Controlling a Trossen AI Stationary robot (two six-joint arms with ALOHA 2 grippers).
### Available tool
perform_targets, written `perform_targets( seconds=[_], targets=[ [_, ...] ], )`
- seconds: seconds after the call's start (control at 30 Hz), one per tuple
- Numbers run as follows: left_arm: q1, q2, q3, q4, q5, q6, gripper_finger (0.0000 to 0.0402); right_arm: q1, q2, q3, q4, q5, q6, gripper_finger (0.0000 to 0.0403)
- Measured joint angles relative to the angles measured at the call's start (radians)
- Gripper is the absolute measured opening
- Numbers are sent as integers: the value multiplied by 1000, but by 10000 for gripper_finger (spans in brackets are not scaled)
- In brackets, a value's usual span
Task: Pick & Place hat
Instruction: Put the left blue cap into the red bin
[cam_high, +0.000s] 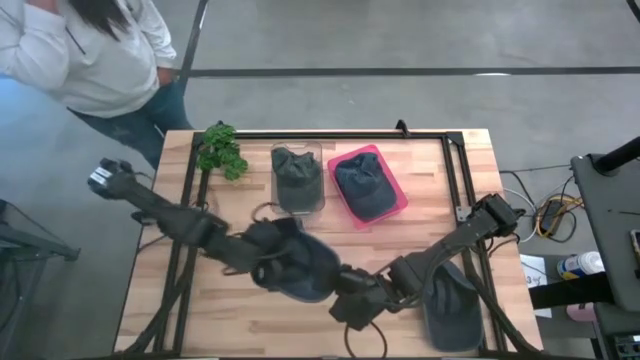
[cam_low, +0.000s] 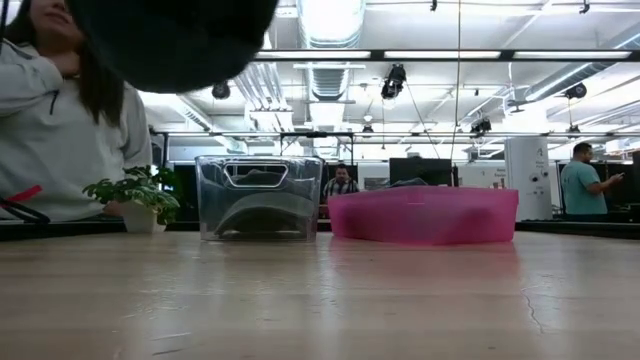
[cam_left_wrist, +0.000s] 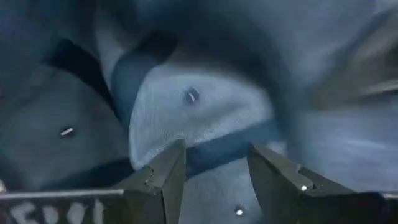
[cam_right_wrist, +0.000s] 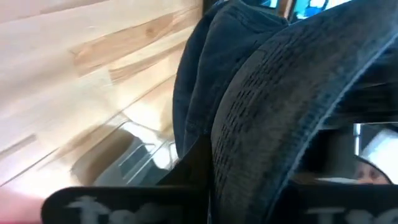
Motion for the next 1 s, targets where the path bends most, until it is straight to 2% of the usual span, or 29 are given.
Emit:
perform_targets(
  seconds=[0.13,0.27,0.37,0.47,0.53,0.63,0.7,0.9,1.0],
  targets=[
    [56,130,3,3,149,45,165,-1,0,0,44,-2,-65,13],
    [71,230,24,12,190,99,165,0,6,-5,43,-12,-76,13],
    [71,246,44,0,194,112,165,1,6,-5,17,-15,-49,13],
    [66,207,68,-20,179,119,165,2,3,-11,5,-3,-8,13],
    [58,164,82,-54,133,123,165,1,2,-17,-15,10,7,13],
    [44,101,92,-96,-4,129,165,-3,2,-20,-16,10,-2,13],
    [42,73,86,-94,-60,129,165,-5,2,-20,-13,9,-3,13],
    [46,79,83,-85,-79,146,165,-5,0,-20,82,-6,-73,13],
    [46,102,80,-86,-55,146,165,-7,0,-18,102,8,-74,13]
  ],
)
